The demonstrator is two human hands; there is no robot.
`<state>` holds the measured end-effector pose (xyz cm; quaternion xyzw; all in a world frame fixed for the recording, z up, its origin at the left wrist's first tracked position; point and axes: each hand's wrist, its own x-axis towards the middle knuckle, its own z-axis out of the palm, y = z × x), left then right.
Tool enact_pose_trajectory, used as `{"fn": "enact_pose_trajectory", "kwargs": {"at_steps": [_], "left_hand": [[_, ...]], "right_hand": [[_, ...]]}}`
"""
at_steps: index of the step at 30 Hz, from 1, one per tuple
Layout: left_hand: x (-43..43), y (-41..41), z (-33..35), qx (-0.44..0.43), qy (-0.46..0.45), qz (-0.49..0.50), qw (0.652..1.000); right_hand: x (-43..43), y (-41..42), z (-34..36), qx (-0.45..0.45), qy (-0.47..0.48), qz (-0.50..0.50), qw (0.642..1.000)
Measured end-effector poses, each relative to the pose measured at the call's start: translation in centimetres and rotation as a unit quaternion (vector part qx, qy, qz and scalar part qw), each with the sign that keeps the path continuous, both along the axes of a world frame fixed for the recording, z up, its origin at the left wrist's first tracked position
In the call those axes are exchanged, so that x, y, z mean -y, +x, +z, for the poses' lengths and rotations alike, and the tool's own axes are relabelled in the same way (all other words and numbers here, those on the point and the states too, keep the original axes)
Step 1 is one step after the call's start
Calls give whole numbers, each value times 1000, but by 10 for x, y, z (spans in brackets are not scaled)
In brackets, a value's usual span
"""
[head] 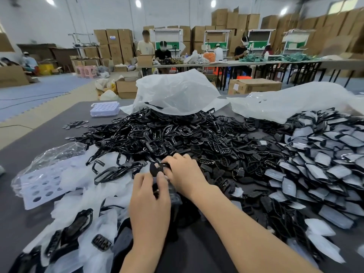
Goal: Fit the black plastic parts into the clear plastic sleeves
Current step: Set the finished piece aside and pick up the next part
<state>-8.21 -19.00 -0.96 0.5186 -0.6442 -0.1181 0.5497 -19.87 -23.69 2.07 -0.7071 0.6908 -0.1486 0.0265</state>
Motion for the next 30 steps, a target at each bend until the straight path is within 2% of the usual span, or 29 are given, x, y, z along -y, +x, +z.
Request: {"fn": "enact_pose_trajectory", "kwargs": {"at_steps": [2, 3, 5, 8, 11, 14, 16, 18, 22, 30], "left_hand": [[-2, 1, 2, 4, -7, -18, 1000], [-4, 1, 2, 11, -17, -30, 999], [-6, 0, 3, 27, -31, -51, 998], [-9, -1, 3, 51, -58, -67, 995], [-14, -2, 2, 123, -114, -63, 984], [-23, -5, 6, 168, -134, -96, 972], [-33, -8, 8, 171, -113, -132, 970], [-42, -12, 11, 128, -59, -164, 976], [-47, -18, 9, 63, 47, -198, 977], [-40, -18, 10, -55, 136, -209, 967]], "right_hand": [[-9, -5, -4, -4, -25, -2, 1000], [-15, -10, -6, 24, -36, 1, 999], [-31, -21, -6, 161, -59, 8, 985], [-64, -39, -5, 358, -93, 8, 929], [-93, -58, -2, 467, -144, 2, 873], [-114, -69, -5, 571, -149, -30, 807], [-120, -71, -10, 604, -136, -55, 784], [-120, -70, -15, 634, -109, -66, 763], [-117, -67, -21, 650, -69, -61, 754], [-113, -64, -21, 661, -92, -89, 740]]}}
